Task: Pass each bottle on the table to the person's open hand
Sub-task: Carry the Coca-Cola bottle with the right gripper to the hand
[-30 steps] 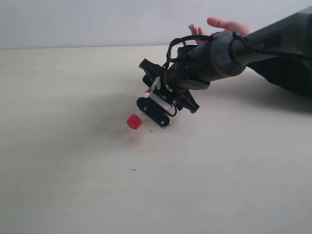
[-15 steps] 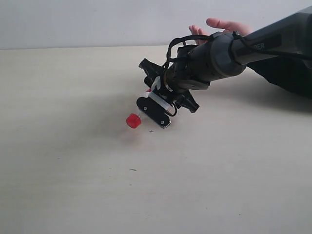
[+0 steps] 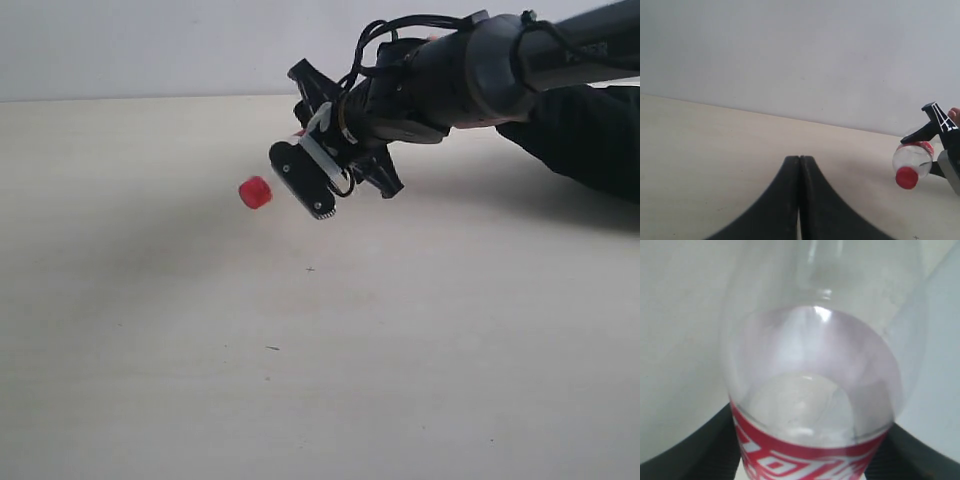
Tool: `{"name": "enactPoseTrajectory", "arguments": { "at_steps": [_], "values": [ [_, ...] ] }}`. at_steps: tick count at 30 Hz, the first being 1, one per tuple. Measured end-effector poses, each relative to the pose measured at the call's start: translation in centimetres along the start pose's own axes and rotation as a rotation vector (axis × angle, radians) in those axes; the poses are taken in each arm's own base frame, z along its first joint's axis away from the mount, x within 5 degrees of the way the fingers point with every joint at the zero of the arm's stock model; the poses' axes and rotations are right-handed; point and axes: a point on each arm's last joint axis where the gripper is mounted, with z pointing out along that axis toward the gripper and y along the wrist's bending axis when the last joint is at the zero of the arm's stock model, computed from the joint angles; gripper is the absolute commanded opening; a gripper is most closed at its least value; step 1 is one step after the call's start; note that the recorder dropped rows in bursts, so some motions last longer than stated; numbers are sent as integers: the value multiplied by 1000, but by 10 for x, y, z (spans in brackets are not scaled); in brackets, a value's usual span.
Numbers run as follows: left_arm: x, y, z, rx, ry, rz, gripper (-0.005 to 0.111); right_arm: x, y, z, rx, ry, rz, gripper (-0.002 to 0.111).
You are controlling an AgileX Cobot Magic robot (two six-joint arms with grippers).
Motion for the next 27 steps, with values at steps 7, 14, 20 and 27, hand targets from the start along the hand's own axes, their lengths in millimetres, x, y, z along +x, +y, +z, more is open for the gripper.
{"name": "enactPoseTrajectory", "arguments": {
  "at_steps": [7, 14, 20, 27],
  "values": [
    [0, 0, 0, 0, 0, 0, 0, -1, -17, -23, 50, 5, 154, 0],
    [0, 0, 0, 0, 0, 0, 0, 3, -37, -54, 127, -6, 434, 0],
    [0, 0, 0, 0, 0, 0, 0, 13, -45, -87, 124, 71, 697, 0],
    [0, 0, 0, 0, 0, 0, 0, 1, -49, -127, 30, 17, 1087, 0]
  ]
}}
